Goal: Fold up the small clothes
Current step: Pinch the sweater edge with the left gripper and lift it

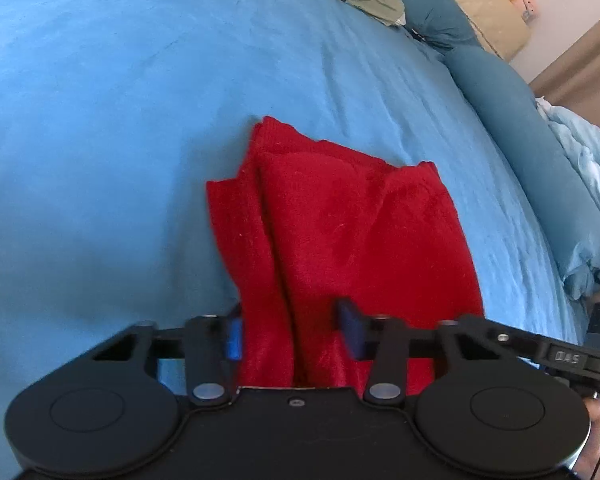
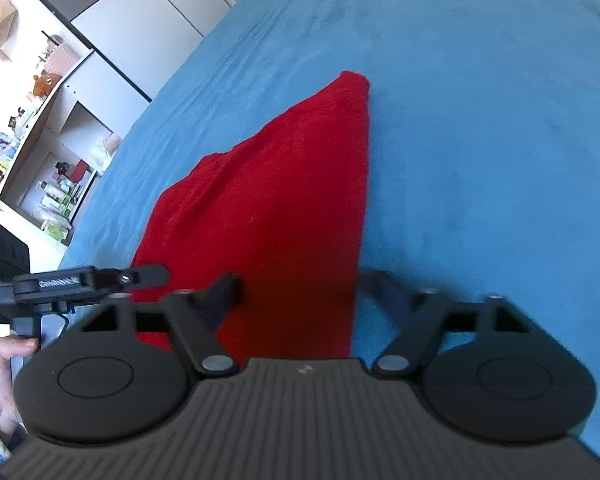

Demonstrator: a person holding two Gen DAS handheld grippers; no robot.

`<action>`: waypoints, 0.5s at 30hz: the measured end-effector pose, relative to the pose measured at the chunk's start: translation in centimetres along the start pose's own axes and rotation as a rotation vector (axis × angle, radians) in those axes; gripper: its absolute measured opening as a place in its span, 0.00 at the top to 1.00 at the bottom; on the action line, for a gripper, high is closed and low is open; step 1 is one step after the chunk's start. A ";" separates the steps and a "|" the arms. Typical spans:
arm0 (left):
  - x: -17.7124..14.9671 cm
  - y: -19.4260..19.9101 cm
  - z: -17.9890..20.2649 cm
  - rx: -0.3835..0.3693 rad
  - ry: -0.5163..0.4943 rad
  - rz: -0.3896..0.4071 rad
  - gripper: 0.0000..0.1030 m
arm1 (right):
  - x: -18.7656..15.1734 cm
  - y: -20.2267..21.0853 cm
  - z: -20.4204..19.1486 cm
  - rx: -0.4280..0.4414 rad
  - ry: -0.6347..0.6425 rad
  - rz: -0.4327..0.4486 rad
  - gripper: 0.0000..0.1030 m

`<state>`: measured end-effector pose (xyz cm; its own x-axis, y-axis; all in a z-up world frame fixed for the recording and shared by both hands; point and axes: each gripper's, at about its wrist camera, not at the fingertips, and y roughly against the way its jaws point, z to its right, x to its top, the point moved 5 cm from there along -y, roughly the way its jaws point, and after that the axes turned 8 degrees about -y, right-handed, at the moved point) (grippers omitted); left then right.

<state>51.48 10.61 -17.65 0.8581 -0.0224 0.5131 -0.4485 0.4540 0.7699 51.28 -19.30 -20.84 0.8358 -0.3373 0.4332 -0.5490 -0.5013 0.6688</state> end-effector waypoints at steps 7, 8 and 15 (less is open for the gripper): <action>0.6 2.1 3.0 0.056 -0.084 0.058 0.76 | 0.0 2.5 -2.5 -0.028 0.076 0.079 0.61; 0.6 2.7 3.6 0.055 -0.089 0.066 0.76 | -0.1 3.4 -2.9 -0.016 0.080 0.089 0.62; -3.1 7.8 11.0 0.001 -0.158 0.101 0.76 | -2.6 12.7 -4.5 0.003 0.175 0.107 0.62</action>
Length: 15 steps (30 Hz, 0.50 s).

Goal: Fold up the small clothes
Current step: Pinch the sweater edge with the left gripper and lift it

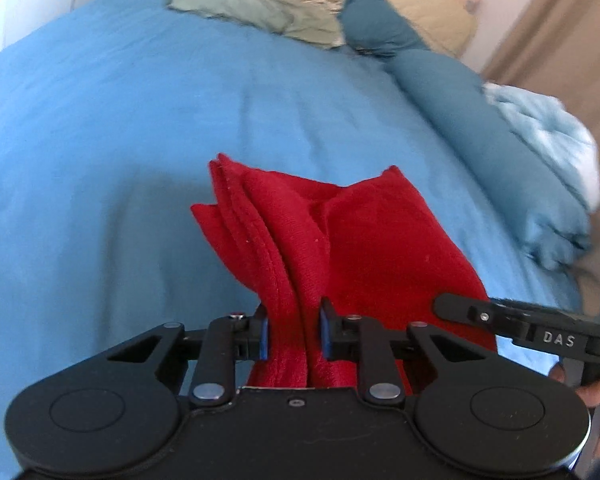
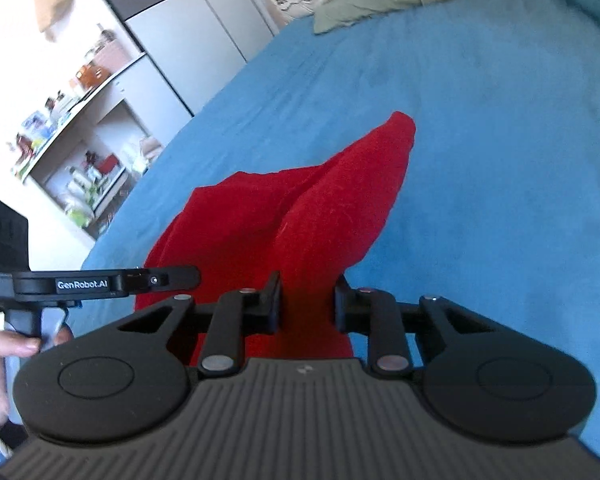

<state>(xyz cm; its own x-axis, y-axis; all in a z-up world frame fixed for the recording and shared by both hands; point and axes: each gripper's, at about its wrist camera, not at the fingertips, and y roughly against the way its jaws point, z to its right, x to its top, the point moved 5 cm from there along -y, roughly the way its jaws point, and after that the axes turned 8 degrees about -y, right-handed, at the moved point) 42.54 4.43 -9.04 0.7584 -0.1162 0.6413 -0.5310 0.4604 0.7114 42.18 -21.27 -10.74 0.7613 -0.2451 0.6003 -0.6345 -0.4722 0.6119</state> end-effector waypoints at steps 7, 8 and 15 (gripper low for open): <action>-7.5 2.7 7.6 0.001 -0.044 0.017 0.75 | -6.4 8.3 1.1 -0.054 0.084 -0.012 0.61; -8.4 2.2 8.1 0.000 -0.032 0.009 0.75 | -7.6 8.9 1.6 -0.065 0.088 -0.015 0.61; -13.6 -0.6 10.0 0.144 -0.099 -0.045 0.58 | -14.6 8.6 5.6 -0.233 0.127 -0.082 0.46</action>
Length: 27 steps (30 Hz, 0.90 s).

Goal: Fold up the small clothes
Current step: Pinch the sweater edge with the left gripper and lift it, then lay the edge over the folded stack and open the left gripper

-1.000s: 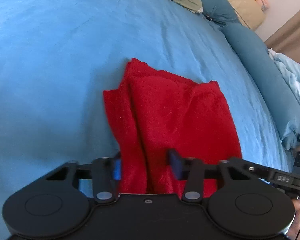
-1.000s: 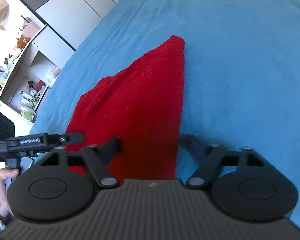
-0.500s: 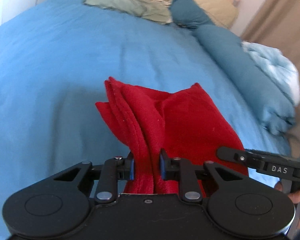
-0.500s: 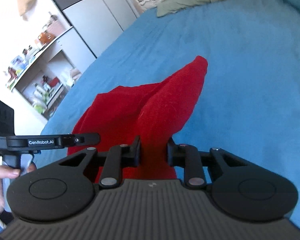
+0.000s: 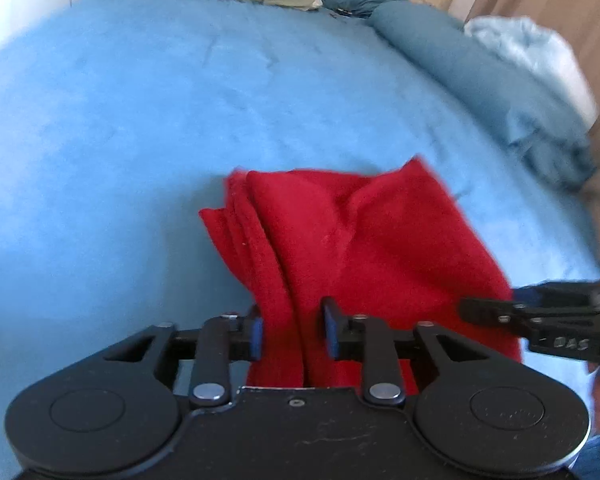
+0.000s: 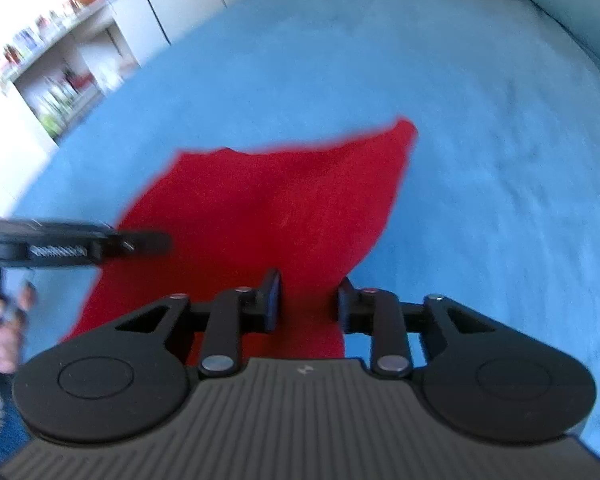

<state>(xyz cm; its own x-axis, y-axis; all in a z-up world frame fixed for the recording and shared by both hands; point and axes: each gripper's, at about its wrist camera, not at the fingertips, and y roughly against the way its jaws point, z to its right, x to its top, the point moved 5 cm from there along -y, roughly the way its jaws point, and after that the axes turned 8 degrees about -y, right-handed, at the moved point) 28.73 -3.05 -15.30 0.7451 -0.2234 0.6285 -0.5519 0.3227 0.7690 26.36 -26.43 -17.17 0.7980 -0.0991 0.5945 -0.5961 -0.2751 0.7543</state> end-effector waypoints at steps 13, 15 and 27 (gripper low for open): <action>-3.5 0.0 -0.8 0.187 -0.119 0.033 0.18 | -3.3 -0.4 3.5 -0.174 -0.011 0.197 0.03; -4.4 -0.3 -1.4 0.183 -0.125 0.036 0.17 | -3.9 -1.0 4.5 -0.152 -0.057 0.197 0.02; -2.6 4.2 -1.1 0.264 -0.151 0.117 0.13 | -1.1 4.1 3.6 -0.100 -0.124 0.279 0.00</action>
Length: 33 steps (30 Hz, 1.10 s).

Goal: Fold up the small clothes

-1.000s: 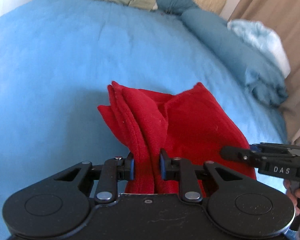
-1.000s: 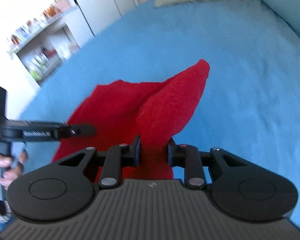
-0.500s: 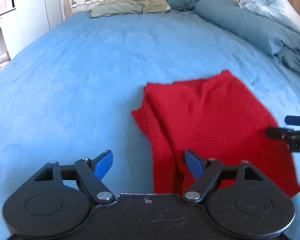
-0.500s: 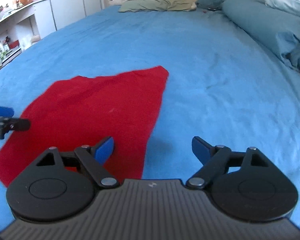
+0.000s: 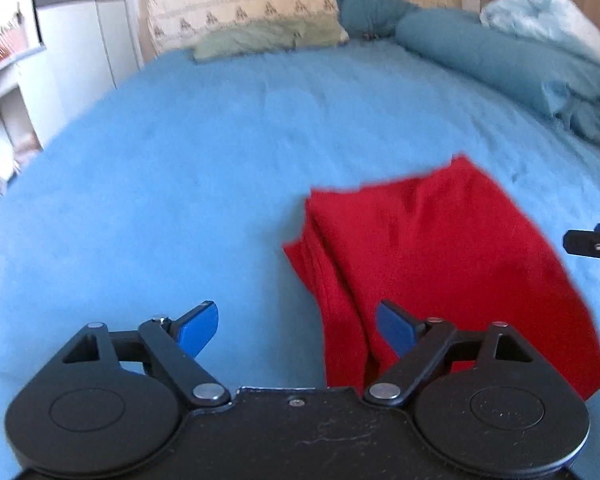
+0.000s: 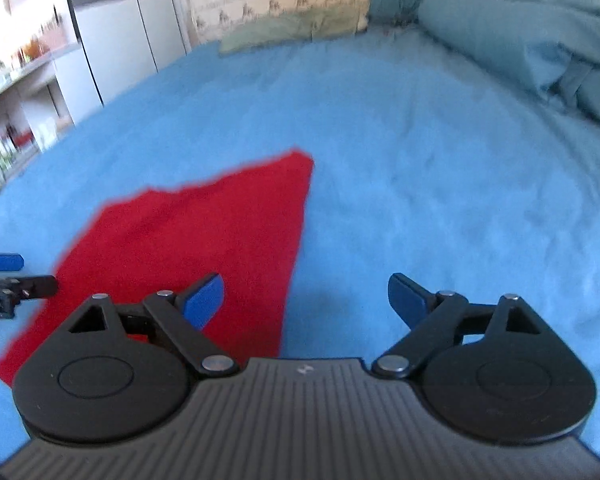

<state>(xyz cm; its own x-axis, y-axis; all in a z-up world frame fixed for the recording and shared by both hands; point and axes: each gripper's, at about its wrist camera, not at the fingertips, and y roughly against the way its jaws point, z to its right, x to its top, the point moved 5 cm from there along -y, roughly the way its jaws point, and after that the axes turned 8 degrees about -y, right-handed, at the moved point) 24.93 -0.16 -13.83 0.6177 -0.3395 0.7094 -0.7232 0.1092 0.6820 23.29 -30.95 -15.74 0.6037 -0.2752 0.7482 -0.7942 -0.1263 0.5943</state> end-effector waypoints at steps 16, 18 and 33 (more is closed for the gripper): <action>3.8 21.3 -0.6 0.095 0.107 0.125 0.00 | 5.0 20.8 -6.9 -0.088 0.072 0.071 0.00; 2.8 22.7 -0.3 0.099 0.123 0.103 0.00 | 3.9 22.5 -7.5 -0.112 0.074 0.043 0.00; -4.4 24.0 3.2 0.055 0.096 0.002 0.00 | -5.7 24.0 -7.8 -0.215 0.046 -0.103 0.00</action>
<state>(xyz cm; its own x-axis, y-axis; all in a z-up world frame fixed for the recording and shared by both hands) 3.87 0.93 -1.15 0.6410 -0.2480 0.7264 -0.7387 0.0578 0.6716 1.34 -24.94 -3.42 0.6870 -0.2271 0.6902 -0.6985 0.0553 0.7135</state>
